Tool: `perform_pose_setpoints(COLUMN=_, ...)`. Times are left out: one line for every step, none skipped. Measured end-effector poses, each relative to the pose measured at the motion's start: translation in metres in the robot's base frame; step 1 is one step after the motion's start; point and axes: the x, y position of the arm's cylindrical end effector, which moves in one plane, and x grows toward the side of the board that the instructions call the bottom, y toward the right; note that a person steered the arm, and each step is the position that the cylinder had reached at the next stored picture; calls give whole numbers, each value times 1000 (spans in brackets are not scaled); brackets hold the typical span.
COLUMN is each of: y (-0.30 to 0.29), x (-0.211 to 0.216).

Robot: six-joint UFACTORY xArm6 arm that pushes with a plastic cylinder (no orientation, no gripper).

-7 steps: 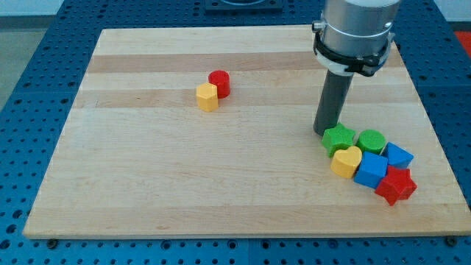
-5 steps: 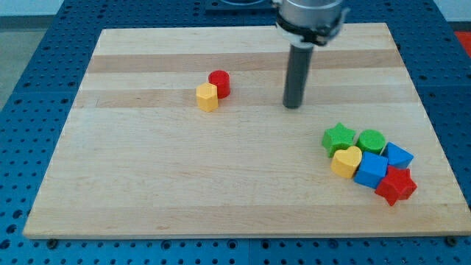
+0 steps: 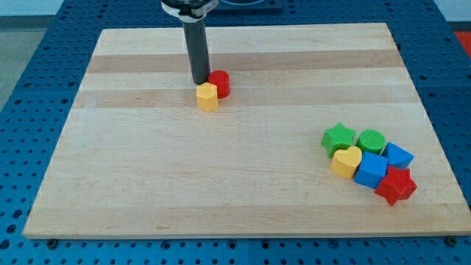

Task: Push the red circle closer to the green circle

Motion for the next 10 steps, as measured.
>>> perform_pose_setpoints(y=19, x=0)
perform_pose_setpoints(y=47, x=0)
perform_pose_setpoints(y=80, x=2)
perform_pose_setpoints(y=82, x=7)
perform_pose_setpoints(y=58, x=14)
perform_pose_setpoints(y=48, x=33)
perform_pose_setpoints(y=57, x=35)
perform_pose_setpoints(y=80, x=35)
perform_pose_setpoints(y=110, x=36)
perform_pose_setpoints(y=132, x=44)
